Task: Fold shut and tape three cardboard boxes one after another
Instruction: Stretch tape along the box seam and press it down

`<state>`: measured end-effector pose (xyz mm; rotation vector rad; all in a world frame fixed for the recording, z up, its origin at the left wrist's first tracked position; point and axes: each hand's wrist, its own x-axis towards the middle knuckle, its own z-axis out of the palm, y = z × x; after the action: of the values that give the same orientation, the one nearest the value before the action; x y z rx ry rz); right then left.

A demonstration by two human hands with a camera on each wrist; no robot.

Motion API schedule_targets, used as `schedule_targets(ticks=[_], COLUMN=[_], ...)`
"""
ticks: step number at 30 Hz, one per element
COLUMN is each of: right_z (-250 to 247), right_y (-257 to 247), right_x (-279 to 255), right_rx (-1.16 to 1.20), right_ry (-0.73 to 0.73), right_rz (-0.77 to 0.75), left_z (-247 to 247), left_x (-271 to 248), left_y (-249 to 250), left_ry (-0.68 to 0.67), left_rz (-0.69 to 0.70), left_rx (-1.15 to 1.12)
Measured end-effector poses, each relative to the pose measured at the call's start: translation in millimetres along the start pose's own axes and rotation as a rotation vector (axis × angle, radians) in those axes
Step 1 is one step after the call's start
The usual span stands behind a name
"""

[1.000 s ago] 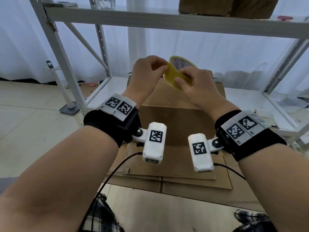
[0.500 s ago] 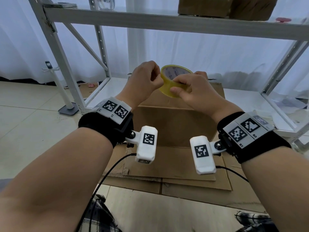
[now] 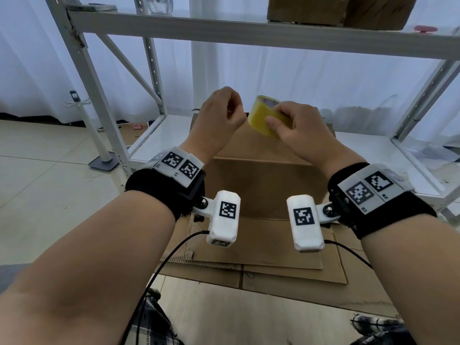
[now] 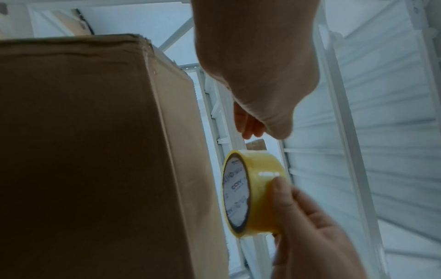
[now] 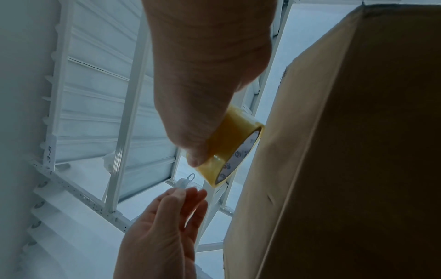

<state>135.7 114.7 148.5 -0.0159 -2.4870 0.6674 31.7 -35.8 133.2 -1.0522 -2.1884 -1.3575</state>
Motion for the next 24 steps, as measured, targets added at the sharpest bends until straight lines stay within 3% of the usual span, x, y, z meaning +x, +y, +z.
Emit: schedule_targets(ticks=[4, 10, 13, 19, 24], right_z=[1, 3, 2, -4, -4], right_y=[0, -2, 2, 5, -1], right_x=[-1, 0, -2, -6, -5], right_rx=[0.003, 0.007, 0.044, 0.109, 0.089], right_ry=[-0.014, -0.008, -0.031, -0.087, -0.097], right_rz=[-0.011, -0.028, -0.044, -0.069, -0.084], left_z=[0, 7, 6, 8, 12], left_x=[1, -2, -1, 0, 0], left_y=[2, 14, 11, 3, 6], left_ry=[-0.049, 0.072, 0.068, -0.071, -0.055], left_rz=[-0.169, -0.16, -0.166, -0.02, 0.056], left_rx=[-0.255, -0.347, -0.352, -0.086, 0.075])
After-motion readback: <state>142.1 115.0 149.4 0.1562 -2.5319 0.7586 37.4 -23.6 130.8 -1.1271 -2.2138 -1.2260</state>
